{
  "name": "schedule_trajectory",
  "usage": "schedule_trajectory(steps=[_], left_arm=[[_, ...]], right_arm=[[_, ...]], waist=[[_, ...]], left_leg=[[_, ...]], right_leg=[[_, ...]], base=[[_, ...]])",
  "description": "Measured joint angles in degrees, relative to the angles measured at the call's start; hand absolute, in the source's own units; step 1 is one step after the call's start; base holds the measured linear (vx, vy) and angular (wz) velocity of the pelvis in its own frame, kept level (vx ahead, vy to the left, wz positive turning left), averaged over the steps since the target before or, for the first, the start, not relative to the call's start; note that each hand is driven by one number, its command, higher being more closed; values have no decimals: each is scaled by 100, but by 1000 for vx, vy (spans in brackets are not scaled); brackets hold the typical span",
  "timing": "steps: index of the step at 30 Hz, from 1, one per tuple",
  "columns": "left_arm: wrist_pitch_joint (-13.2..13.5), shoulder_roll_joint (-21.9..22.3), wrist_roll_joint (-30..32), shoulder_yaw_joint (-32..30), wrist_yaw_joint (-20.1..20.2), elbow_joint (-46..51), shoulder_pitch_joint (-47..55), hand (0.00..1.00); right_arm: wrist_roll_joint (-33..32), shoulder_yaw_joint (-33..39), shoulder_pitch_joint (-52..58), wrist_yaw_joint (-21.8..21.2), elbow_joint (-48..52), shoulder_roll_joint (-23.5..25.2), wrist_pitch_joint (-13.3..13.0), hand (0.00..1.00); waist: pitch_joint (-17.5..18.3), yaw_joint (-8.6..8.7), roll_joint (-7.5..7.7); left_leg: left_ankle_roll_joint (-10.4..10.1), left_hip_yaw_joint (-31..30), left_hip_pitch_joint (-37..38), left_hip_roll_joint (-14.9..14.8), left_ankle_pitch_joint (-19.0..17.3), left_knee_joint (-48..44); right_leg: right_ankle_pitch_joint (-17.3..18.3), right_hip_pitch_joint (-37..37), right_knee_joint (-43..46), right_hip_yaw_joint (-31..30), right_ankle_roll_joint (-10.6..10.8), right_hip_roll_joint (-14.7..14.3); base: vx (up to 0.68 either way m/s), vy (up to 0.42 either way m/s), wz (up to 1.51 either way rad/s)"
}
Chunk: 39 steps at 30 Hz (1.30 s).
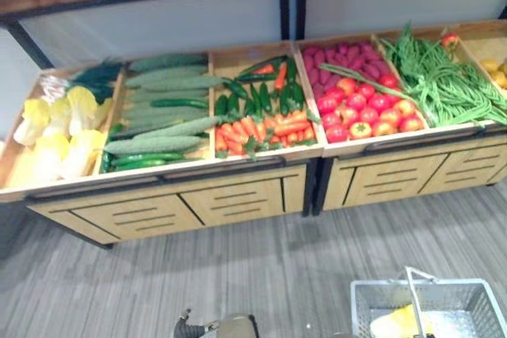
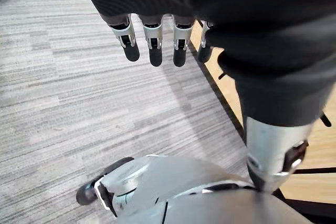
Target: Pick vegetable in the basket
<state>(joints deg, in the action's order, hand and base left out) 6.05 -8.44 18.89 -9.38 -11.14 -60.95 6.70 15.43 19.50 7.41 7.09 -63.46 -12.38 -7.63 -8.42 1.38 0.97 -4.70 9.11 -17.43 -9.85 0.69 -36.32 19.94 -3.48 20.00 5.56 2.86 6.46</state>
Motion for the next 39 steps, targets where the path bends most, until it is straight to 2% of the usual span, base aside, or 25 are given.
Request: schedule_trajectory(steps=[3, 7, 8, 9, 10, 11, 12, 13, 14, 15, 17, 18, 19, 21, 23, 24, 25, 26, 29, 31, 33, 34, 35, 36, 39], left_arm=[[3, 71, 0, -11, -1, -19, 2, 0], [0, 110, 4, -6, -34, -61, 36, 0], [3, 115, 4, -7, -41, -62, 44, 0], [2, 120, 4, -6, -52, -64, 65, 0], [2, 116, 4, -6, -87, -70, 134, 0], [9, 81, 7, -4, -109, -66, 145, 0], [8, 59, 8, -5, -109, -65, 144, 0], [9, -6, 22, 2, -112, -68, 137, 0], [7, -47, 29, 1, -117, -67, 114, 0], [5, -149, 109, 30, -98, -80, 22, 0], [1, -200, 172, 63, -106, -126, 12, 0], [-7, -192, 174, 88, -104, -206, 12, 0], [-8, -194, 175, 127, -103, -233, 26, 0], [-26, -278, 183, 296, -97, -178, 36, 0], [-28, -364, 157, 373, -99, -115, 12, 0], [-31, -443, 151, 391, -104, -48, -7, 0], [-35, -490, 145, 348, -115, -16, -23, 0], [-37, -503, 144, 315, -119, -2, -30, 0], [-46, -400, 143, 58, -145, -9, -76, 0], [-48, -312, 143, -42, -145, -12, -89, 0], [-50, -249, 147, -168, -140, -20, -91, 0], [-52, -240, 147, -229, -140, -51, -69, 0], [-65, -217, 149, -232, -136, -90, -90, 0], [-51, -40, 151, -228, -128, -112, -105, 0], [-43, 142, 151, -254, -113, -154, -120, 0]], right_arm=[[24, 43, -64, 1, -4, -67, 3, 100], [29, 31, -141, 51, -6, -31, 10, 100], [32, -8, -166, 105, 2, -15, 9, 100], [32, -34, -167, 128, 5, -16, 9, 100], [34, -41, -154, 154, 5, -20, 11, 100], [34, -83, -158, 175, 4, 14, 14, 100], [33, -113, -163, 170, 3, 40, 16, 100], [36, -207, -171, 162, 4, 75, 6, 100], [47, -205, -200, 161, 4, 90, -4, 100], [57, -202, -273, 169, 3, 83, -9, 100], [56, -182, -299, 167, -14, 80, 5, 100], [56, -177, -299, 176, -11, 73, -1, 100], [57, -179, -298, 175, 0, 68, -5, 100], [62, -199, -301, 140, 12, 92, -6, 100], [65, -206, -274, 142, 24, 138, -7, 100], [63, -213, -267, 143, 25, 192, -4, 100], [52, -273, -278, 145, 28, 217, -1, 100], [50, -324, -287, 142, 30, 217, -1, 100], [50, -431, -386, 122, 29, 251, -4, 100], [47, -418, -409, 119, 14, 302, 8, 100], [44, -399, -386, 122, 2, 415, 21, 100], [42, -374, -315, 114, -15, 564, 27, 100], [41, -355, -329, 115, -40, 590, 36, 100], [44, -260, -363, 113, -36, 564, 67, 100], [43, -177, -375, 100, -44, 448, 115, 100]], waist=[[-23, -6, -82], [-19, -14, -102], [-16, -42, -118], [-28, -51, -145], [-27, -48, -170], [-12, -53, -122], [15, -53, -67], [86, -46, 70], [97, -39, 87], [101, -42, 75], [116, -103, 110], [116, -188, 114], [120, -186, 109], [114, -158, 114], [79, -106, 72], [51, -98, 100], [41, -101, 103], [41, -92, 103], [15, -86, 87], [1, -70, 67], [11, -50, 126], [19, -50, 379], [8, -39, 363], [20, -41, 180], [41, -41, 36]], left_leg=[[-22, -28, -119, 109, -214, 399], [-31, -237, -62, 203, -97, 2265], [-52, -416, 24, 187, -15, 2903], [-53, -469, 56, 155, -15, 2995], [-90, -433, 60, 112, 262, 2894], [-48, -285, 41, 188, 449, 2578], [10, -194, -3, 262, 369, 2441], [82, -51, -152, 403, 143, 2235], [121, -24, -253, 446, 63, 2140], [199, 12, -366, 495, -6, 2130], [244, 158, -288, 538, -30, 2281], [336, 275, -80, 608, -57, 2496], [361, 300, 22, 644, -62, 2565], [496, 351, 424, 770, -141, 2853], [614, 283, 703, 856, -229, 2996], [664, 269, 912, 878, -313, 3027], [674, 269, 1067, 874, -406, 3027], [673, 270, 1110, 860, -447, 3023], [674, 268, 1293, 698, -593, 2983], [535, 220, 1309, 521, -683, 2895], [311, 81, 1318, 409, -752, 2809], [92, -13, 1400, 428, -859, 2792], [30, -70, 1425, 387, -890, 2803], [-125, -120, 1486, 143, -844, 2937], [-336, -193, 1689, -48, -546, 3417]], right_leg=[[13, 28, -13, -71, -77, -11], [21, 19, -108, -234, -76, -8], [92, -23, -157, -401, 1, -1], [126, -74, -181, -467, 45, -4], [233, -162, -206, -588, 152, 24], [308, -294, -328, -702, 142, 169], [308, -355, -439, -776, 138, 269], [194, -361, -640, -887, 140, 433], [39, -323, -704, -945, 192, 482], [-370, -132, -684, -1080, 285, 528], [-708, 56, -527, -1260, 378, 556], [-1013, 277, -99, -1415, 384, 583], [-1136, 366, 134, -1471, 382, 586], [-1896, 1050, 1602, -1477, 412, 575], [-2375, 1322, 2376, -1386, 383, 605], [-2190, 1487, 2863, -1239, 271, 620], [-1792, 1669, 3077, -910, 251, 635], [-1603, 1743, 3089, -738, 241, 628], [-1136, 2038, 2119, -95, 218, 494], [-1183, 2013, 1037, 30, 277, 352], [-1531, 1883, -67, -36, 369, 305], [-2110, 1733, -560, -306, 413, 365], [-2003, 1652, -572, -335, 474, 324], [-1918, 1616, -591, -274, 407, 74], [-1636, 1531, -696, -54, 206, -158]], base=[[62, 2, -9], [126, 138, -28], [203, 276, -50], [257, 390, -61], [243, 374, -48], [247, 375, -44], [264, 335, -37], [234, 239, -23], [335, 370, -15], [274, 327, -7], [226, 301, -27], [213, 259, -35], [264, 302, -24], [202, 224, -1], [202, 170, 16], [250, 133, 11], [203, 64, 0], [198, 10, -5], [202, -88, -3], [193, -196, 11], [250, -275, 31], [215, -270, 33], [282, -437, 28], [211, -350, 11], [208, -273, 14]])
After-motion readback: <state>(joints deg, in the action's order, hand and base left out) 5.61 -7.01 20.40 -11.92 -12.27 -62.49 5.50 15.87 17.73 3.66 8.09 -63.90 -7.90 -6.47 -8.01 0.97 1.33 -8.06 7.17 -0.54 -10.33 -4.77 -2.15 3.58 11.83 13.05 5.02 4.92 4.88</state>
